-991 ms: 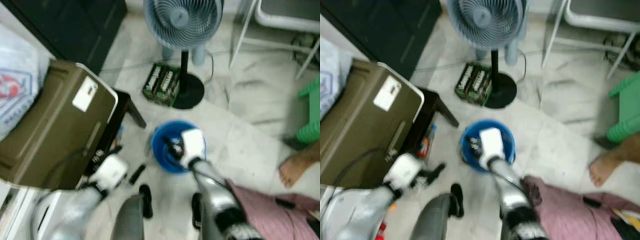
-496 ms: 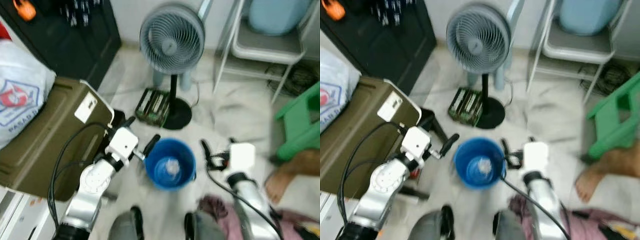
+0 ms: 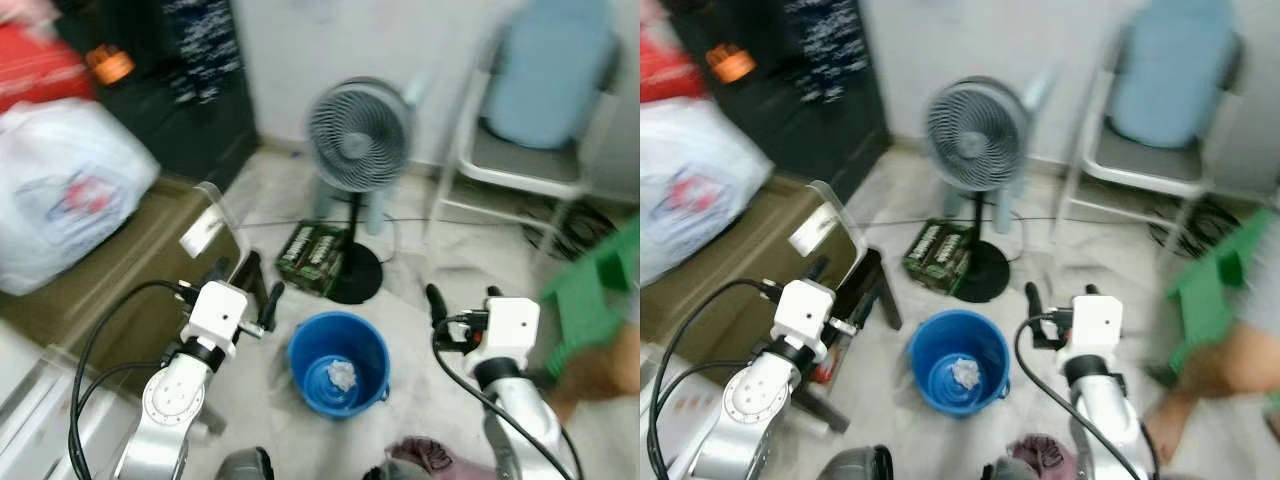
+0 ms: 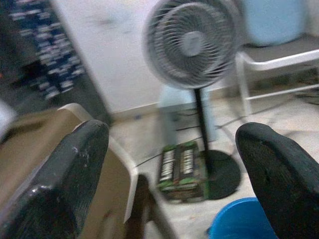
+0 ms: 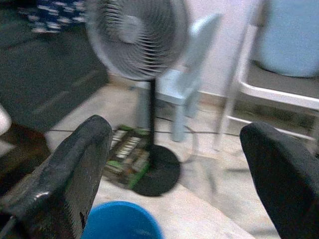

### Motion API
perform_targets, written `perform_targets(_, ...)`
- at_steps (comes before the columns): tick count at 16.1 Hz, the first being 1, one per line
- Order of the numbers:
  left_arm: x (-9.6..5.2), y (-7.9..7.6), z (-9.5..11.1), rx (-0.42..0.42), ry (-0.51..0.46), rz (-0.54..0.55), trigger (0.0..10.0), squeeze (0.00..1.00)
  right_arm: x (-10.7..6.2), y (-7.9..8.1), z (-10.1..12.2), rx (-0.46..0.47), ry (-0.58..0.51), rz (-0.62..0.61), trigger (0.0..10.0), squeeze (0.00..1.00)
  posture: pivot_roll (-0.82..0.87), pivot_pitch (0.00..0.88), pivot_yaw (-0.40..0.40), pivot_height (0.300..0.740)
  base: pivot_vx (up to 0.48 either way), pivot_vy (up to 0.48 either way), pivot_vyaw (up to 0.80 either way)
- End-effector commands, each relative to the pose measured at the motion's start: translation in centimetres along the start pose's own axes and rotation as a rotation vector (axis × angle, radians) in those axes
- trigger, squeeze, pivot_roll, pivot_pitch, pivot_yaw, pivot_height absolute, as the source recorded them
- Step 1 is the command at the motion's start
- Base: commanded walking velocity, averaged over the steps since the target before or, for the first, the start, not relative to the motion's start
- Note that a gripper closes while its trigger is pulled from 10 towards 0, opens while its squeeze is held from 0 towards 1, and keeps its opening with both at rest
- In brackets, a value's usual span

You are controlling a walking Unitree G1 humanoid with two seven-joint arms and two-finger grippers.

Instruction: Clean up the room

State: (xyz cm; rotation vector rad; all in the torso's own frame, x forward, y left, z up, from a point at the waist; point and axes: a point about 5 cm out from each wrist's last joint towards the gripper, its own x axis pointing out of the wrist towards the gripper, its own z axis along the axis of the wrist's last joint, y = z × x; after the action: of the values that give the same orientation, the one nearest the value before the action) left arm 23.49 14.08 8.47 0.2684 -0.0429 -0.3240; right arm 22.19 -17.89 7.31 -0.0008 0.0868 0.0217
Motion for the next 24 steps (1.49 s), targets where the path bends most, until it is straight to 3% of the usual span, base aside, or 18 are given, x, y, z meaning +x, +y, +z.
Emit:
perform_targets(1,-0.3,0.4,-0.2,0.014,0.018,0.036,10.0,0.00,0.1,1.2,0.2,0.009,0.001,0.032,10.0,0.00,-0.09,0.010,0.028,0.740,0.000,0.000,0.80)
perform_targets(2,-0.6,0.7,-0.4,0.015,0.034,0.121,10.0,0.00,0.1,2.0,0.0,0.020,0.014,0.050,10.0,0.00,-0.09,0.000,0.034,0.740,0.000,0.000,0.80)
perform_targets(4,-0.4,0.9,-0.7,-0.023,0.054,0.147,10.0,0.00,0.4,2.2,0.0,0.044,0.010,0.058,10.0,0.00,-0.09,0.000,0.033,0.740,0.000,0.000,0.80)
perform_targets(5,0.0,1.2,-0.6,0.021,0.061,0.170,10.0,0.00,0.7,1.6,0.3,0.059,0.001,0.032,10.0,0.00,-0.09,0.000,0.035,0.740,0.000,0.000,0.80)
perform_targets(11,0.4,1.7,-0.7,0.005,0.069,0.196,10.0,0.00,1.1,0.6,0.7,0.056,-0.007,0.007,10.0,0.00,-0.10,0.009,0.034,0.740,0.000,0.000,0.80)
perform_targets(13,0.5,1.8,-1.0,0.025,0.088,0.257,10.0,0.00,1.5,0.5,1.1,0.051,-0.021,-0.001,10.0,0.00,-0.10,0.001,0.035,0.740,0.000,0.000,0.80)
perform_targets(18,-0.1,1.6,-1.9,-0.002,0.118,0.255,10.0,0.00,1.3,0.5,0.8,0.039,-0.008,0.013,10.0,0.00,-0.09,0.000,0.024,0.740,0.000,0.000,0.80)
perform_targets(24,0.7,1.3,-1.5,-0.061,0.087,0.202,10.0,0.00,1.8,0.1,1.2,0.037,-0.021,0.007,10.0,0.00,-0.10,0.000,0.026,0.740,0.000,0.000,0.80)
